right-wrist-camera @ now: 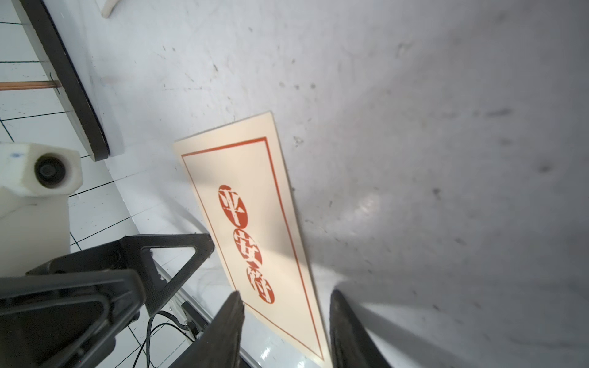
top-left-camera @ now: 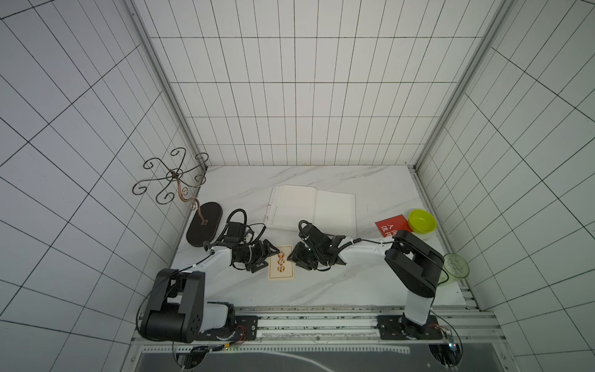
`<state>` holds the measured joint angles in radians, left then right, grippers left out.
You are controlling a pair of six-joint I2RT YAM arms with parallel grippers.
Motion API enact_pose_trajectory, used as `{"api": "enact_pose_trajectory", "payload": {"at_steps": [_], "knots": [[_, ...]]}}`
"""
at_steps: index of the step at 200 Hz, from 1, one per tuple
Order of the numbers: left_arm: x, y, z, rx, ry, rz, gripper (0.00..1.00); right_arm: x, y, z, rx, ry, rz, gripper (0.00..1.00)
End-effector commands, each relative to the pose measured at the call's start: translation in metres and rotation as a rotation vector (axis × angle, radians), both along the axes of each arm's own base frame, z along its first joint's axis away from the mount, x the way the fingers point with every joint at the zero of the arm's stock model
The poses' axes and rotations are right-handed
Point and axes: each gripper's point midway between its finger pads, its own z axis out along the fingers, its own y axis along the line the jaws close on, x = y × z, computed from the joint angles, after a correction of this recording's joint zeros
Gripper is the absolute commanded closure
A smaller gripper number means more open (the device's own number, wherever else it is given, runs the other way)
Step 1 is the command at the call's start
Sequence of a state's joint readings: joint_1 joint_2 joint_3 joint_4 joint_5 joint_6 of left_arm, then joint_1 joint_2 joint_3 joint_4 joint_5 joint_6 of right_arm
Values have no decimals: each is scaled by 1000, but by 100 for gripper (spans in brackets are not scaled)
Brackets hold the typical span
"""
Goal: Place the photos into the photo albums
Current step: Pick up the photo at the center of the board.
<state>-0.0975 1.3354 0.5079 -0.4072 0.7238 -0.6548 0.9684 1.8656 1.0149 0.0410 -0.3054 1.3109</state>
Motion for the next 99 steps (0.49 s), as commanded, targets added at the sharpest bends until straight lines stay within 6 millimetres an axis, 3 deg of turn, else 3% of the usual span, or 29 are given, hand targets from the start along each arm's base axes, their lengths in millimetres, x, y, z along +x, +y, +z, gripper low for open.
{"api": "enact_pose_trajectory", "payload": {"at_steps": [1,67,99], "knots": [[-11,6,-18,42,55,12,20,-1,-1,-18,-55,46,7,54],[-10,-6,-8,-69,31,28,20,-6,-9,-30,-28,71,4,54],[0,-1,-2,-24,-20,26,21,-5,-11,-33,-8,78,-8,54]]}}
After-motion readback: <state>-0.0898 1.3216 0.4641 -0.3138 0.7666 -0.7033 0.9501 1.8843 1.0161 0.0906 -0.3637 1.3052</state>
